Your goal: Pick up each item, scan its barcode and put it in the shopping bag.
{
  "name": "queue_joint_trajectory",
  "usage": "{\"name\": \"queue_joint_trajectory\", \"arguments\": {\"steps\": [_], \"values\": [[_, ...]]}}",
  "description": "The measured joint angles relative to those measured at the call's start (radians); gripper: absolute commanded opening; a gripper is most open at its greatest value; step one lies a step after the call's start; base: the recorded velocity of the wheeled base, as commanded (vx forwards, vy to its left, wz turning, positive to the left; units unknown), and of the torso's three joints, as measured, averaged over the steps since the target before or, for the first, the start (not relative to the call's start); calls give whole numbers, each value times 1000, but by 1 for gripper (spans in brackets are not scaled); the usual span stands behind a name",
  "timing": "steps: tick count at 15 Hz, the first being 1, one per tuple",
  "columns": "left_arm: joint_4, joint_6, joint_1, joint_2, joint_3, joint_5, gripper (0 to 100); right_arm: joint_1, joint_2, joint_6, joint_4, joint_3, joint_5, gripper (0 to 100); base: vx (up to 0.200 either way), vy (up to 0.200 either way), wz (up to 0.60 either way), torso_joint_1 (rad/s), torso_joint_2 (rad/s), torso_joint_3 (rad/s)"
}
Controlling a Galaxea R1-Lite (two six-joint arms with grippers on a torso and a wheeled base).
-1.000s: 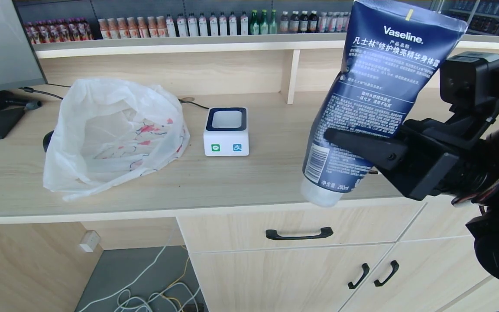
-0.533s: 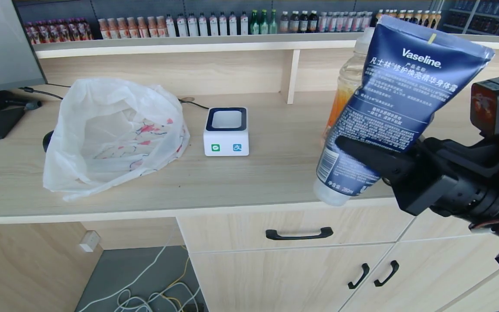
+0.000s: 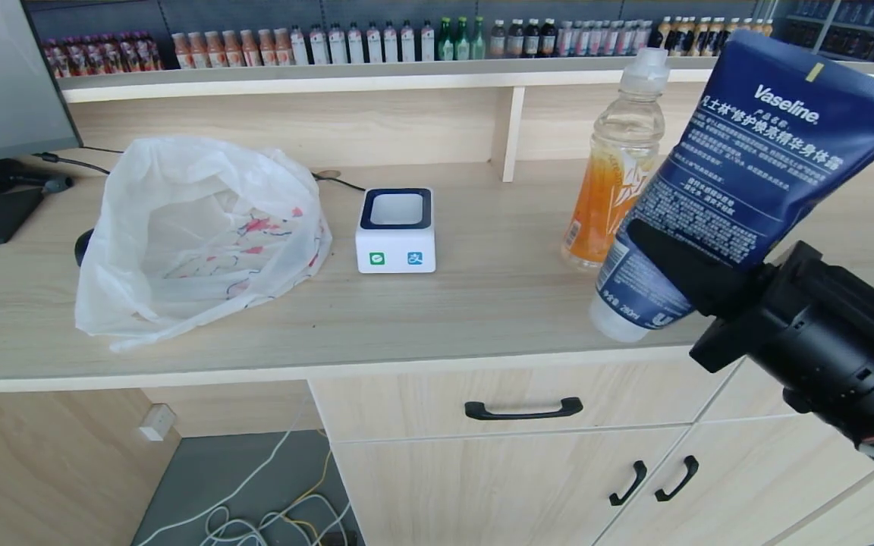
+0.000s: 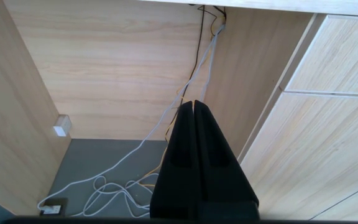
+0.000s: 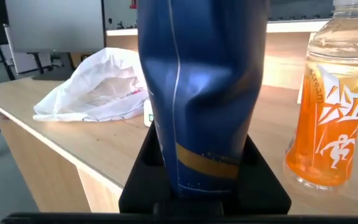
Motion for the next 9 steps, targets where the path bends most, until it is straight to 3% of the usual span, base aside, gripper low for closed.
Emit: {"name": "queue_joint_trajectory", "arguments": {"steps": [3,5,9], "values": [[0,0,0,0,0,0,0,168,0,-101,8,3,-345,0,0,0,0,0,0,0],[0,0,0,0,0,0,0,210,4,-153,3,-1,-489,0,0,0,0,0,0,0],[0,8,0,0,0,0,0,227,4,-212,-10,-3,-556,0,0,0,0,0,0,0]]}}
